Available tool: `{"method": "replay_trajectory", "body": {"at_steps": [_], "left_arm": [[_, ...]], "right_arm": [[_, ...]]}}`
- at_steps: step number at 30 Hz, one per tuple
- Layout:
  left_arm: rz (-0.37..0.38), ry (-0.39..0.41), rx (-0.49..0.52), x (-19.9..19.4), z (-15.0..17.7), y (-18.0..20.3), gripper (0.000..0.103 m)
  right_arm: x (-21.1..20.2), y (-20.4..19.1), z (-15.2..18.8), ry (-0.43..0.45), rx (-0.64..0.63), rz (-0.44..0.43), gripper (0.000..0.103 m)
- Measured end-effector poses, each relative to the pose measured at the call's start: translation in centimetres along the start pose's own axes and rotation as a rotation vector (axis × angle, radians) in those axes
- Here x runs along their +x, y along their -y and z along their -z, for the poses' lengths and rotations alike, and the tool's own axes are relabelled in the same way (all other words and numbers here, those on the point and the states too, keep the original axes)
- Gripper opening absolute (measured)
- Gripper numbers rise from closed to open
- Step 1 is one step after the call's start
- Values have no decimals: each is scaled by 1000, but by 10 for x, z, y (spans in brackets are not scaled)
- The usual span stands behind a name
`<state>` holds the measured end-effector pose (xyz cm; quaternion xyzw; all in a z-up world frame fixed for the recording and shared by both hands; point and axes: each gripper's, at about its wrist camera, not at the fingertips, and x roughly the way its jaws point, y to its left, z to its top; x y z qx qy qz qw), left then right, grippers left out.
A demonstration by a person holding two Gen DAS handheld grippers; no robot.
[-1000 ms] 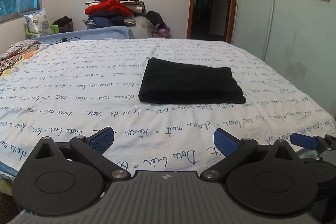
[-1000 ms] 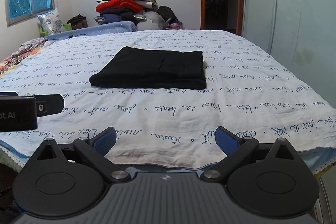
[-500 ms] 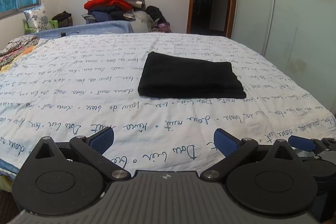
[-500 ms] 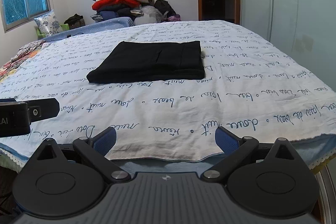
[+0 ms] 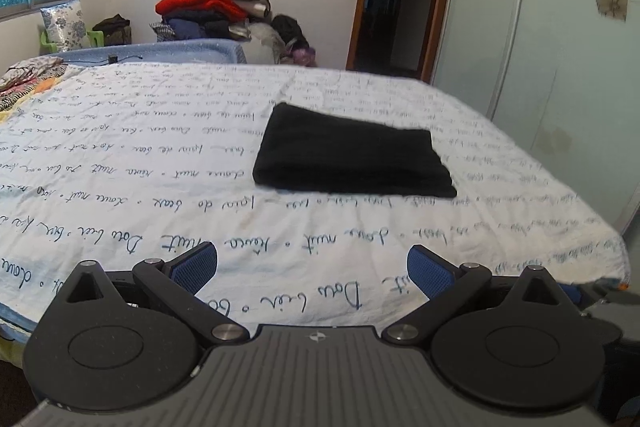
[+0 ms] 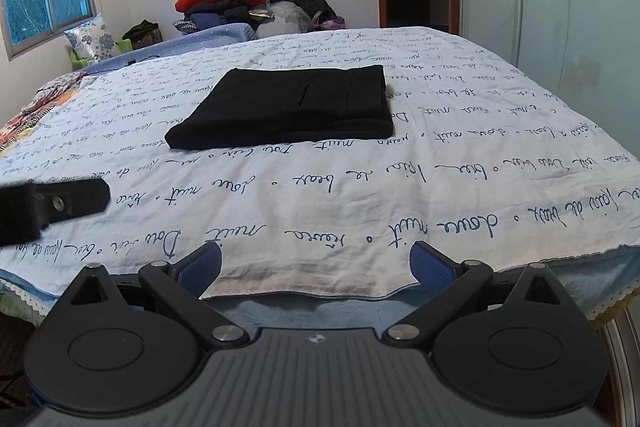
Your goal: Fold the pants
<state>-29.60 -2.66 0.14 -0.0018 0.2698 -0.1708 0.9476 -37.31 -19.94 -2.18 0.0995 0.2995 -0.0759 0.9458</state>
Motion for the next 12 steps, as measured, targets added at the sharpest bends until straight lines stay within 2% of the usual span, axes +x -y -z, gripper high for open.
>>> {"method": "replay_trajectory", "body": {"at_steps": [6, 9, 12], "left_arm": [[1, -9, 0, 1, -1, 0, 98], [5, -34, -1, 5, -1, 0, 103], [-25, -66, 24, 8, 0, 3, 102]], "right_arm": [[2, 1, 1, -10, 4, -4, 101], [2, 1, 1, -12, 5, -5, 101], [2, 1, 1, -15, 8, -5, 101]]}}
